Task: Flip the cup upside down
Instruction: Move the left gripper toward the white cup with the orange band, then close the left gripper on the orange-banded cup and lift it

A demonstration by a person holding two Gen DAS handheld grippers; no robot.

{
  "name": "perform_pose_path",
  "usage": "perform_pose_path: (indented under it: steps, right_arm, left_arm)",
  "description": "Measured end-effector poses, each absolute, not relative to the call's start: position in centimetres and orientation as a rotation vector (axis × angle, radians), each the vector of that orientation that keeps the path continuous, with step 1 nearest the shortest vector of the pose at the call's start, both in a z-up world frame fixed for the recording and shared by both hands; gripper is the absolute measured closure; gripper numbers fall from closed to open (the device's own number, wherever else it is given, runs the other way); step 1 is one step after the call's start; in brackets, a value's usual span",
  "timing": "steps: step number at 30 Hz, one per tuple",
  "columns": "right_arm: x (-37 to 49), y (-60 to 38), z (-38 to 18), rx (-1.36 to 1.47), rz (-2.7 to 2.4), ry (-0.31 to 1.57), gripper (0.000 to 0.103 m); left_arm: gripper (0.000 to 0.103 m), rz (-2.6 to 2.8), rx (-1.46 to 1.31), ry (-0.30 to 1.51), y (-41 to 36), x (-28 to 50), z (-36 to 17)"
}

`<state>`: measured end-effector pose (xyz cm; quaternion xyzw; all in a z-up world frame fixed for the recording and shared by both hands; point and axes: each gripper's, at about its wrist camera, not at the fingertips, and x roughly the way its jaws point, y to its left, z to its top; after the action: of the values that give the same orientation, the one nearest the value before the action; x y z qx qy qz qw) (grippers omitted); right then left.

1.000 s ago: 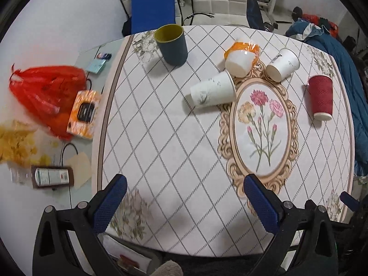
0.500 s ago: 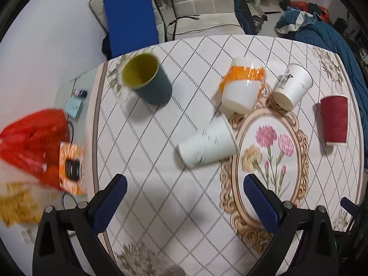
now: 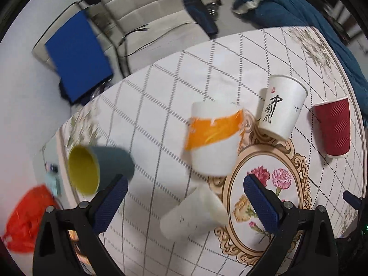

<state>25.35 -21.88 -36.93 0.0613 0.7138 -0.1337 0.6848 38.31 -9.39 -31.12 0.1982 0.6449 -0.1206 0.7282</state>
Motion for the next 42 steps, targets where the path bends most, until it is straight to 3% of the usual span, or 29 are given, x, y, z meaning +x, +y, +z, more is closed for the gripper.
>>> perform_pose_path:
  steps: [23, 27, 42]
  right_arm:
    - [28.4, -21.3, -39.3, 0.125, -0.372, 1.615, 0.0]
    - [28.6, -21.9, -39.8, 0.116, -0.377, 1.62, 0.0]
    - [27.3, -21.7, -39.3, 0.108, -0.403, 1.615, 0.0]
  left_arm:
    - [0.0, -0.38, 0.539, 1.503, -13.0, 42.8, -37.7]
    - [0.025, -0.396, 0.552, 1.52, -13.4, 42.9, -38.8]
    - [0.029, -0.321, 0.452, 1.513, -10.3, 43.7, -38.5]
